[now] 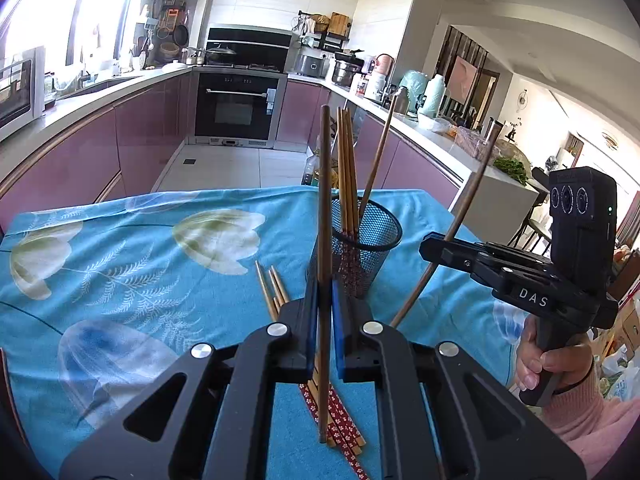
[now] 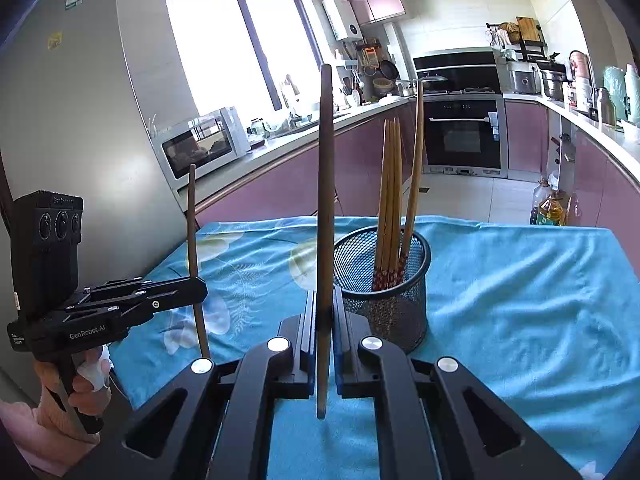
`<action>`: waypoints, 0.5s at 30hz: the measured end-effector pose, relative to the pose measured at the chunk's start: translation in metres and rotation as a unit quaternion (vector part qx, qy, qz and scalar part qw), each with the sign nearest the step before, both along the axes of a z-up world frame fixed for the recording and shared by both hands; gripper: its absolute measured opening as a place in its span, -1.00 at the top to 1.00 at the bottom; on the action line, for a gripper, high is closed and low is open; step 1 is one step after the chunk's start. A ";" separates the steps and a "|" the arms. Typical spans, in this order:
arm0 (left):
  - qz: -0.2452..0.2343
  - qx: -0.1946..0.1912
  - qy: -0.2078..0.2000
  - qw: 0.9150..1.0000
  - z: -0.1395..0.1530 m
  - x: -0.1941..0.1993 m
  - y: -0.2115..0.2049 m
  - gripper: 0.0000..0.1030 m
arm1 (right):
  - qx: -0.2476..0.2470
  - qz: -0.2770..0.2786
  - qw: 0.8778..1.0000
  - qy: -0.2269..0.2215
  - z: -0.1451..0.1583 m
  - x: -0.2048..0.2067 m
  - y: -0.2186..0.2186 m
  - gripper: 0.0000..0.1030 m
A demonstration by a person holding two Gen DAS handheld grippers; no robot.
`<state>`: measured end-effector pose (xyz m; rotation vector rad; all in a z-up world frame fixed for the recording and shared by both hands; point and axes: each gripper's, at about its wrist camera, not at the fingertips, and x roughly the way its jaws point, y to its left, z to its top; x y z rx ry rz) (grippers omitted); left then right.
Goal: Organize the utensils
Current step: 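Lift the chopstick upright above the mesh cup with the right tool while the left tool does likewise, then lower the chopstick into the mesh cup with the right tool while the left tool does likewise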
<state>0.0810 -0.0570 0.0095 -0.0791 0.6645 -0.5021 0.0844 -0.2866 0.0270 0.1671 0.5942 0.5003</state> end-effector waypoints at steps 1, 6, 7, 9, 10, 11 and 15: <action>-0.002 -0.003 -0.001 1.000 0.002 0.001 0.000 0.86 | 0.002 0.000 1.000 -0.003 0.003 0.001 -0.001 0.88; -0.005 -0.011 -0.009 1.000 0.011 0.003 -0.001 0.86 | 0.003 -0.003 1.000 -0.016 0.013 0.002 -0.004 0.88; -0.005 -0.014 -0.010 1.000 0.013 0.004 -0.002 0.86 | 0.003 -0.004 1.000 -0.020 0.016 0.003 -0.005 0.88; -0.005 -0.017 -0.013 1.000 0.017 0.005 -0.002 0.86 | 0.004 -0.007 1.000 -0.027 0.022 0.002 -0.008 0.88; -0.005 -0.018 -0.016 1.000 0.019 0.006 -0.003 0.86 | 0.004 -0.008 0.999 -0.031 0.024 0.002 -0.009 0.88; -0.005 -0.019 -0.017 1.000 0.020 0.008 -0.003 0.86 | 0.005 -0.010 0.999 -0.035 0.027 0.003 -0.011 0.88; -0.005 -0.028 -0.022 0.999 0.028 0.014 -0.005 0.86 | 0.008 -0.013 0.999 -0.047 0.036 0.003 -0.016 0.88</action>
